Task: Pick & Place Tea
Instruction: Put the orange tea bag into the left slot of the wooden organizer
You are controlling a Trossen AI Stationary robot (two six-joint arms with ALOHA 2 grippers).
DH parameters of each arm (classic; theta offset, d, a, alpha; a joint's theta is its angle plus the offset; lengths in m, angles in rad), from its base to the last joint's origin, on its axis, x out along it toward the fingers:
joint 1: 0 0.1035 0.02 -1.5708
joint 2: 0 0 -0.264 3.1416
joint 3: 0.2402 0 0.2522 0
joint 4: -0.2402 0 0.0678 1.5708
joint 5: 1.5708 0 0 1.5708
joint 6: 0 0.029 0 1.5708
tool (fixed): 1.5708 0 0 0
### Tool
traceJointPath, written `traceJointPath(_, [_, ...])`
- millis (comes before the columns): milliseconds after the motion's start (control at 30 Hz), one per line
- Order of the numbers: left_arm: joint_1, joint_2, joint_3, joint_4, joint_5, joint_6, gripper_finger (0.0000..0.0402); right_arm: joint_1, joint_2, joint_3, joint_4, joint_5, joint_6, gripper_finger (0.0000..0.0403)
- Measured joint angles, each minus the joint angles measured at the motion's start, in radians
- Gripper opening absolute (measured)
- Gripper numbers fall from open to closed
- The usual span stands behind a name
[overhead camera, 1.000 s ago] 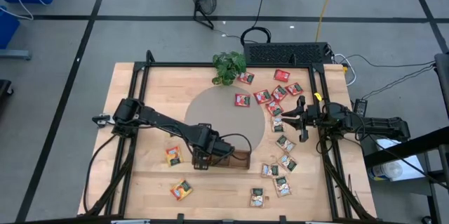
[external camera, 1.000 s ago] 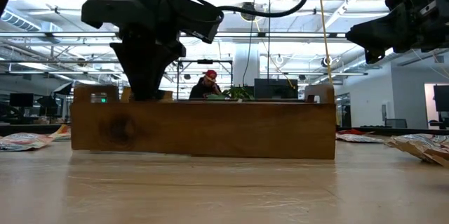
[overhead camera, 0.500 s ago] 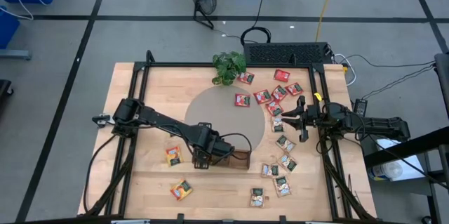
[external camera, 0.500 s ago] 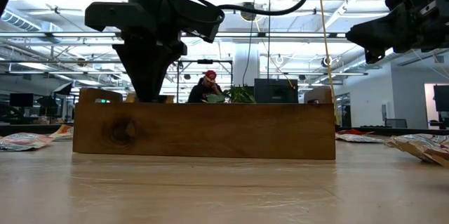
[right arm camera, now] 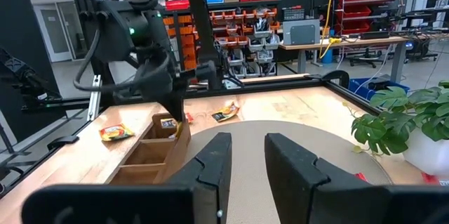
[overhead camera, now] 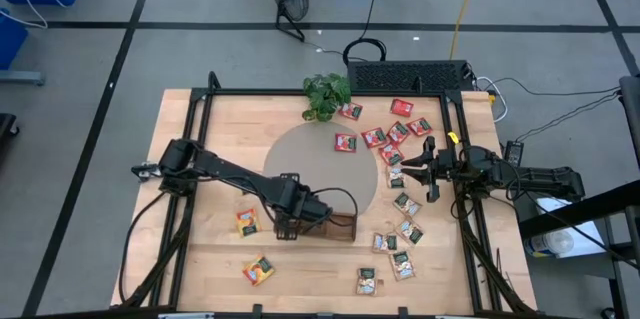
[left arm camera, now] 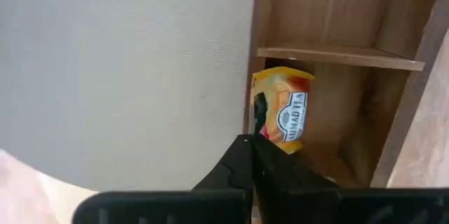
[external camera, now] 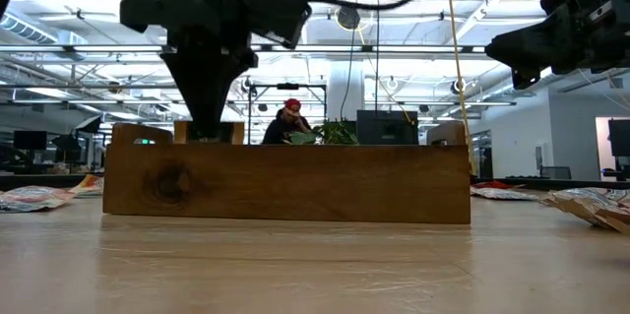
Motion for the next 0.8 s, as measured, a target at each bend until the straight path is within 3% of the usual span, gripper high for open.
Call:
traceJointPath(233, [-0.028, -0.063, 0.0, -0.004, -0.121, -0.044, 0.0003, 0.0, 0.0, 0.0, -0.003, 0.0, 0.0, 0.0075])
traceJointPath(600, [-0.142, -0.055, -0.001, -0.005, -0.318, -0.096, 0.0001, 0.0, 0.0, 0.0, 0.0, 0.0, 0.0, 0.0075])
traceJointPath(800, [-0.198, -0.04, -0.001, 0.002, -0.343, -0.138, 0.0001, 0.0, 0.0, 0.0, 0.0, 0.0, 0.0, 0.0075])
